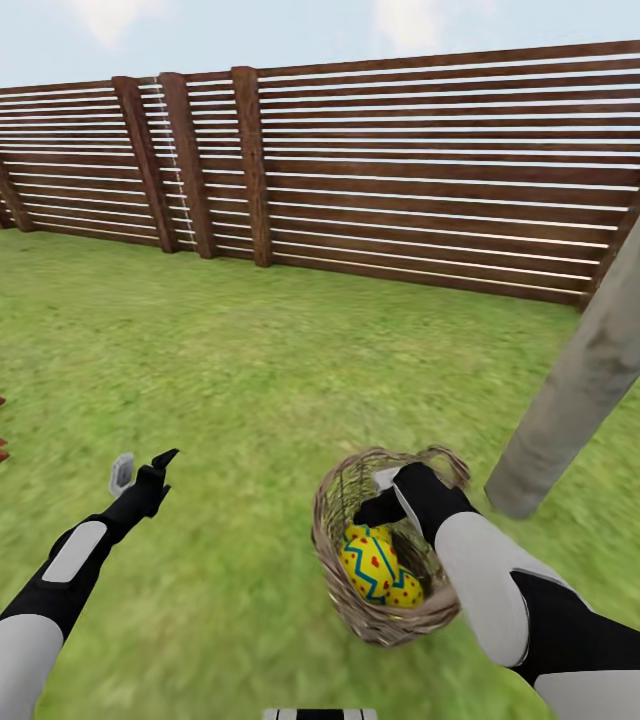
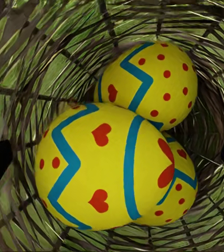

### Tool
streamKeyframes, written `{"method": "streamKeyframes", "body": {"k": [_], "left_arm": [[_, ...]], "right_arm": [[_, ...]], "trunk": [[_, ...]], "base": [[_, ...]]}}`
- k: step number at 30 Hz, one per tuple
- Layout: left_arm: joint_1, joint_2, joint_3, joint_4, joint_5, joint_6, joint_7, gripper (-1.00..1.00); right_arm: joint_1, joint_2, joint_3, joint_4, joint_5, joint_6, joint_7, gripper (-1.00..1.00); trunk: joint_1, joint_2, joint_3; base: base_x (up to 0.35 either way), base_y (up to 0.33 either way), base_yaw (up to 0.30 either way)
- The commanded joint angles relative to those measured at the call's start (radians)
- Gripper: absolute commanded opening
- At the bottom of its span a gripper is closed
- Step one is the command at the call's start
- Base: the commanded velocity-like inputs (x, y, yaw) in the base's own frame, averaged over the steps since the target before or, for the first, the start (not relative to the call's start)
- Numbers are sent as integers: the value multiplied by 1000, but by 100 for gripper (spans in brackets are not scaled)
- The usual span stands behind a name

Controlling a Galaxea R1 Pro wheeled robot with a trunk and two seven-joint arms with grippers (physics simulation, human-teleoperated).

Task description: Take the three Easter eggs out of the wicker basket on the lawn in the garden, then place them on the lawn next to a single tree (choose any tree) so that all three eggs are next to the same tree and none are left in the basket.

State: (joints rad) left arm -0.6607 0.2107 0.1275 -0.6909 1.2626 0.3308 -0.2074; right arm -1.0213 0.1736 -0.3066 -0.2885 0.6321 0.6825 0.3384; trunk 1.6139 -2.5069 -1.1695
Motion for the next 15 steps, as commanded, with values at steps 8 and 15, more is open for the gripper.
{"method": "streamKeyframes", "body": {"k": [8,15], "left_arm": [[0,-1,3,1,8,7,-3,100],[0,-2,3,1,8,7,-3,100]], "right_arm": [[0,-1,-48,-4,-46,9,5,100],[1,-2,-76,-5,-109,7,-43,100]], "trunk": [[0,0,7],[0,0,15]], "base": [[58,106,-161],[1,3,-206]]}}
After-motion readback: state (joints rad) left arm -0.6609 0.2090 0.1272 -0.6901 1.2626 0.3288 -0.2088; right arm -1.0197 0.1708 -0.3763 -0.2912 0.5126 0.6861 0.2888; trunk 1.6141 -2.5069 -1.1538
